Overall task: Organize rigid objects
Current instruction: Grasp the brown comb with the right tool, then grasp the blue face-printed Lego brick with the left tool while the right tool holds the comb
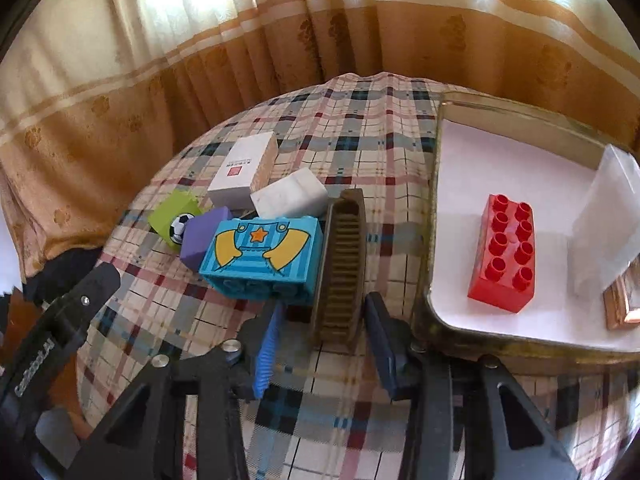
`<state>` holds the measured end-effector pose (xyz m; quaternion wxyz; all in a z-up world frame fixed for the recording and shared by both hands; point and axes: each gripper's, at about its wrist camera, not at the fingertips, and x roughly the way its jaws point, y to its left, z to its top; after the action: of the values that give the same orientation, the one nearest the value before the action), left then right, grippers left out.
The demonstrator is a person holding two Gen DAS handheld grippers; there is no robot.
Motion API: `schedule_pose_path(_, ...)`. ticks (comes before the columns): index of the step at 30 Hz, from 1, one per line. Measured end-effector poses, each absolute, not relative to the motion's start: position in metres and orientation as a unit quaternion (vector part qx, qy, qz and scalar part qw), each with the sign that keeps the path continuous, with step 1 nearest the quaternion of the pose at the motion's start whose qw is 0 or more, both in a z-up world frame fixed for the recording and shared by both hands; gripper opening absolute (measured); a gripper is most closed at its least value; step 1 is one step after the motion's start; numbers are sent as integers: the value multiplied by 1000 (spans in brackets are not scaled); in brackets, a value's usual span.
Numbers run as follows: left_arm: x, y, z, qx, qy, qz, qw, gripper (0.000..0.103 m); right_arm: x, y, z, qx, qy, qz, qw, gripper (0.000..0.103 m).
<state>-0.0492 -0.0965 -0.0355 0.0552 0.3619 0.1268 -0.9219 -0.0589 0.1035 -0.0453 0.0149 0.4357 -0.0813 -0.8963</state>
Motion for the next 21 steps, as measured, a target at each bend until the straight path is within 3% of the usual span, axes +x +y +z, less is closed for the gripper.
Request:
schedule_pose_path(2, -49, -94, -35, 361, 122, -923, 51, 102, -58, 105, -45, 437, -74, -896, 20, 33)
schedule_pose_path(5, -50, -93, -35, 363, 120, -923, 41, 102, -54, 111, -45, 435, -82, -896, 39, 30)
schedule_pose_path(12, -51, -81, -31, 358, 111, -927, -27, 102, -20, 123, -34, 390, -90, -913, 82, 27)
schedule_pose_path(17, -50, -50, -23, 346, 49, -935, -58, 102, 11, 134, -19, 331, -96, -935, 79, 27)
schedule_pose_path(21, -52, -24, -19, 343, 3, -937, -72, 102, 17, 135, -22, 354, -97, -927, 80, 27)
